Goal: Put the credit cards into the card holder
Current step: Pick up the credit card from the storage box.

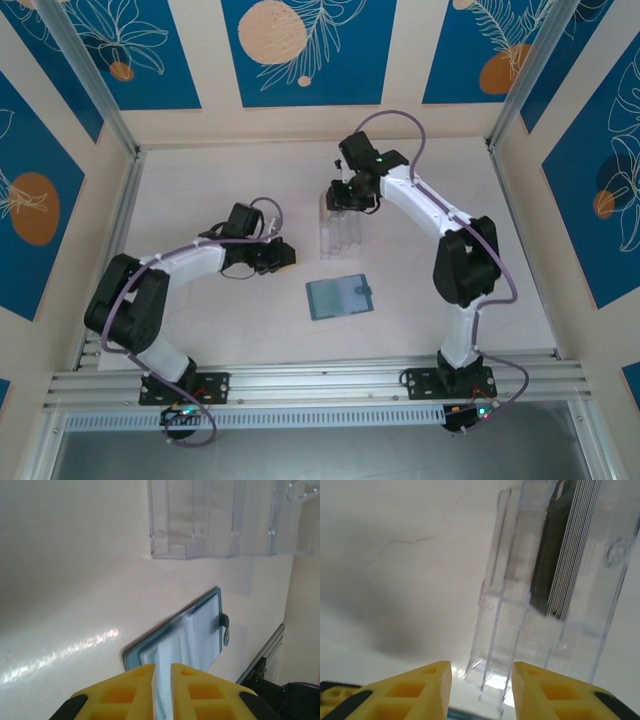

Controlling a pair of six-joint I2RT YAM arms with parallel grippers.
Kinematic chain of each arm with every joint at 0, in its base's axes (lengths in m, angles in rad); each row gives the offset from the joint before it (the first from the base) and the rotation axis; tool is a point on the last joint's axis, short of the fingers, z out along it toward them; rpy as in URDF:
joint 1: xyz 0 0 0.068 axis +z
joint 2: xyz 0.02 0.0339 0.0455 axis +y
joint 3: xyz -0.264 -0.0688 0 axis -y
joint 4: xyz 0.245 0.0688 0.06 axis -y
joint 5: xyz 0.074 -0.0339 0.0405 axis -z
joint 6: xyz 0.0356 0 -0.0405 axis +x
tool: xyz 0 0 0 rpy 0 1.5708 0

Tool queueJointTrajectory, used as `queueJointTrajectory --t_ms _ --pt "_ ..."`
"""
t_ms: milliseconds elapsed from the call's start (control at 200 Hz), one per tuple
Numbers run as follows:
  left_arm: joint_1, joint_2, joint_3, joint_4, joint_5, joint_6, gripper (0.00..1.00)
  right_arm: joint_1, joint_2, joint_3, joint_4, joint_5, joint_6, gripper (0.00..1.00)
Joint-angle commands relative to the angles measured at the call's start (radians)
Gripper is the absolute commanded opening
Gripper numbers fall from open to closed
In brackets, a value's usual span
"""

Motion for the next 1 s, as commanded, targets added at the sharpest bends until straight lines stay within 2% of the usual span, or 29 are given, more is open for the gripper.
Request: queueJointTrajectory --t_ms 0,230,400,720,995 --pt "0.011 0.048 0.066 0.018 0.011 0.003 0.15 -0.016 0.064 0.093 -0.078 0.095 -0.031 0.38" --pt "0.011 0.175 0.174 0.048 0.028 -0.015 0.17 -0.028 0.166 0.231 -0.108 0.165 -0.054 0.39" --pt "0.011 0.244 0.227 0.066 0.041 -0.026 0.17 -0.037 0.221 0.287 -0.130 0.169 -0.065 0.40" --pt "0.001 0.313 0.267 0.100 0.061 -0.051 0.18 -0.041 0.287 0.352 -0.146 0.143 -0.071 0.40" --pt "-0.009 0.352 0.272 0.112 0.060 -0.054 0.18 -0.035 0.272 0.343 -0.119 0.071 -0.075 0.38"
